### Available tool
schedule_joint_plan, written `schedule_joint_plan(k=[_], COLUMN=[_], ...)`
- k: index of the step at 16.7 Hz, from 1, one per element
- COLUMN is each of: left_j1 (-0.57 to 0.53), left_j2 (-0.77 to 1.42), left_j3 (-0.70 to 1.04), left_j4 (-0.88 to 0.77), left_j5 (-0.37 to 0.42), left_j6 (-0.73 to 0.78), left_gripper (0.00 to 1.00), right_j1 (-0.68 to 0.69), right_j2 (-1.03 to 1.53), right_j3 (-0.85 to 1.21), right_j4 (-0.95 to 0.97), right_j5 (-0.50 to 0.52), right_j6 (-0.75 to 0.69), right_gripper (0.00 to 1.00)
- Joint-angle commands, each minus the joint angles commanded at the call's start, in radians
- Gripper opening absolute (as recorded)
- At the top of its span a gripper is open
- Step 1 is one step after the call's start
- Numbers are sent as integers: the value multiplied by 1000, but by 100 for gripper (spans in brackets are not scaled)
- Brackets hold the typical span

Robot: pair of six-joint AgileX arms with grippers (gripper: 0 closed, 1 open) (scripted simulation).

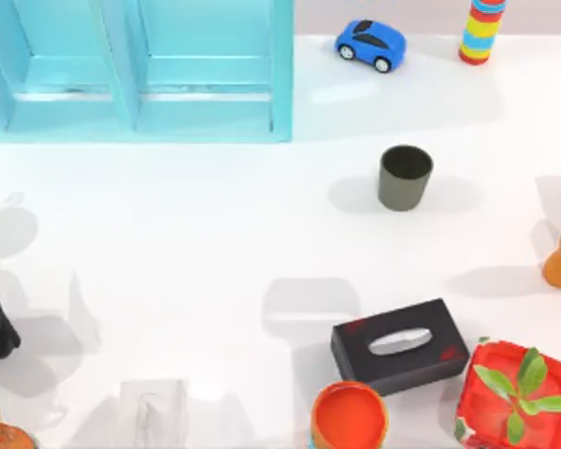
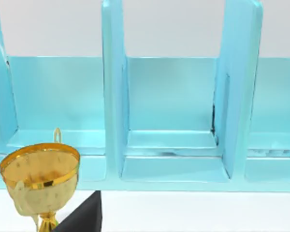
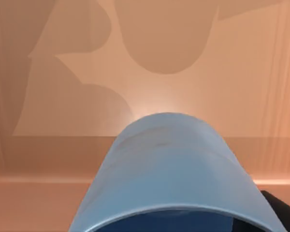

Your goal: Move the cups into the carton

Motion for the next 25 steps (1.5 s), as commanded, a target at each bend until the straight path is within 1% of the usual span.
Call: schedule_joint_plan(k=[1, 14, 15, 25], left_j1=[0, 0, 0, 0], left_j2=[0, 0, 0, 0], left_j3=[0, 0, 0, 0], left_j4=[0, 0, 0, 0], left_j5=[0, 0, 0, 0], left_j6=[0, 0, 0, 0], left_gripper=[100, 100, 100, 100], right_j1=[0, 0, 0, -3], right_j2=[0, 0, 0, 4], right_j3=[0, 0, 0, 17], right_j4=[0, 0, 0, -16], right_j5=[0, 0, 0, 0], right_j6=[0, 0, 0, -2], right_gripper=[0, 98, 100, 100])
